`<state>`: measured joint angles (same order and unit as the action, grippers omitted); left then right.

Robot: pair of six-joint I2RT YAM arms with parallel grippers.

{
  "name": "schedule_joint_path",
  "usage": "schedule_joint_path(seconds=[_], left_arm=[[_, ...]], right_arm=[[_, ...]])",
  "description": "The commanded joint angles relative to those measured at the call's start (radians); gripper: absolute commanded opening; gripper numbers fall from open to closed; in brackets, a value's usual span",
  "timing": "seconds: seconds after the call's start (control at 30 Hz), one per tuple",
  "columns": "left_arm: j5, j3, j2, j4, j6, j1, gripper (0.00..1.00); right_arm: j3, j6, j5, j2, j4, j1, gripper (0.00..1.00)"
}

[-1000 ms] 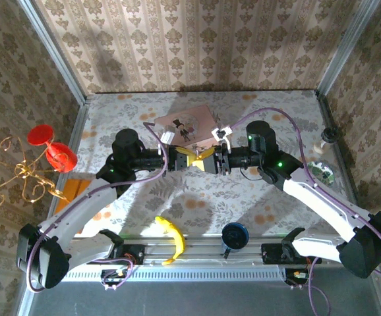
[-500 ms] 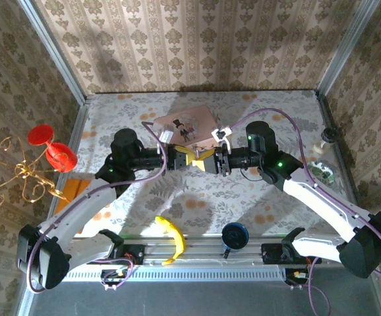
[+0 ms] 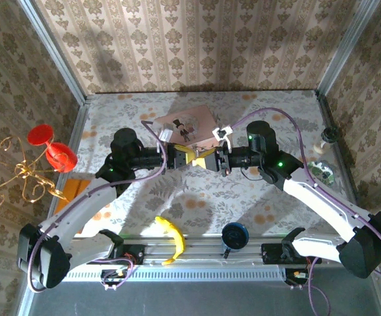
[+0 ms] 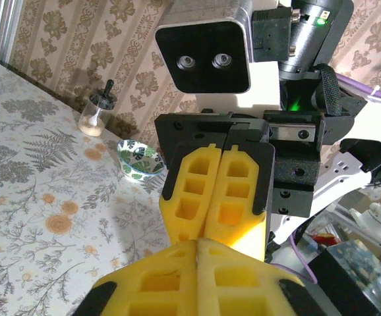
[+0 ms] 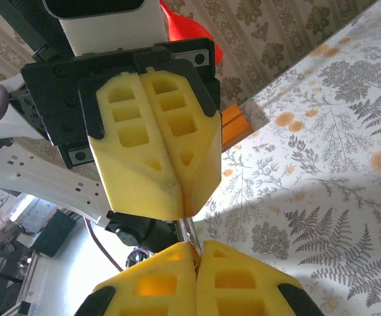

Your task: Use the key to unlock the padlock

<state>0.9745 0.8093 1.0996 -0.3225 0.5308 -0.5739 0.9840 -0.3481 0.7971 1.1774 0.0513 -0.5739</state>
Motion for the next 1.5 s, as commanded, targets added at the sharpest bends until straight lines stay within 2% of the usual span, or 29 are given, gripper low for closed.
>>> schedule_joint_path(seconds=[0.0, 0.03, 0.07, 0.13, 0.2, 0.23, 0.37, 0.53, 0.63, 0.77, 0.9, 1.07, 1.17, 1.27, 1.47], left_arm=[[-0.035, -0.008, -0.001, -0.039, 0.032, 0.017, 0.38], [-0.056, -0.011, -0.005, -0.037, 0.040, 0.023, 0.56], [-0.075, -0.014, -0.010, -0.035, 0.047, 0.028, 0.66], [-0.137, -0.019, -0.027, -0.012, 0.051, 0.038, 0.83], [-0.225, -0.015, -0.052, 0.046, 0.027, 0.042, 0.97], [-0.283, -0.011, -0.066, 0.088, 0.009, 0.039, 1.00], [-0.594, 0.004, -0.103, 0.248, -0.030, 0.018, 1.00], [-1.013, 0.000, -0.079, 0.403, 0.023, -0.081, 1.00], [-1.129, 0.010, -0.011, 0.476, 0.096, -0.132, 1.00], [-1.190, 0.002, 0.092, 0.469, 0.168, -0.202, 1.00], [-1.187, 0.005, 0.213, 0.417, 0.246, -0.234, 0.98], [-1.150, 0.039, 0.358, 0.363, 0.262, -0.245, 0.95], [-1.123, 0.059, 0.434, 0.313, 0.254, -0.257, 0.89], [-1.118, 0.104, 0.515, 0.299, 0.227, -0.274, 0.87], [-1.194, 0.241, 0.663, 0.398, 0.235, -0.288, 0.84]], right_arm=[[-0.014, -0.001, 0.004, -0.009, -0.008, 0.000, 0.00], [-0.015, 0.001, -0.011, -0.010, 0.002, 0.001, 0.00], [-0.015, 0.001, -0.028, -0.012, 0.013, 0.003, 0.00], [-0.016, 0.001, -0.071, -0.015, 0.044, 0.009, 0.00], [-0.015, 0.002, -0.119, -0.015, 0.082, 0.015, 0.00], [-0.015, 0.000, -0.151, -0.015, 0.105, 0.017, 0.00], [-0.009, -0.023, -0.283, -0.008, 0.196, 0.030, 0.00], [-0.023, -0.111, -0.369, 0.005, 0.264, 0.079, 0.00], [-0.052, -0.175, -0.361, 0.021, 0.281, 0.125, 0.00], [-0.120, -0.225, -0.304, 0.024, 0.237, 0.171, 0.00], [-0.165, -0.236, -0.334, 0.020, 0.235, 0.186, 0.00], [-0.216, -0.246, -0.340, 0.009, 0.222, 0.210, 0.00], [-0.237, -0.249, -0.339, 0.008, 0.218, 0.223, 0.00], [-0.255, -0.252, -0.346, 0.012, 0.207, 0.230, 0.00], [-0.271, -0.253, -0.355, 0.027, 0.187, 0.239, 0.00]])
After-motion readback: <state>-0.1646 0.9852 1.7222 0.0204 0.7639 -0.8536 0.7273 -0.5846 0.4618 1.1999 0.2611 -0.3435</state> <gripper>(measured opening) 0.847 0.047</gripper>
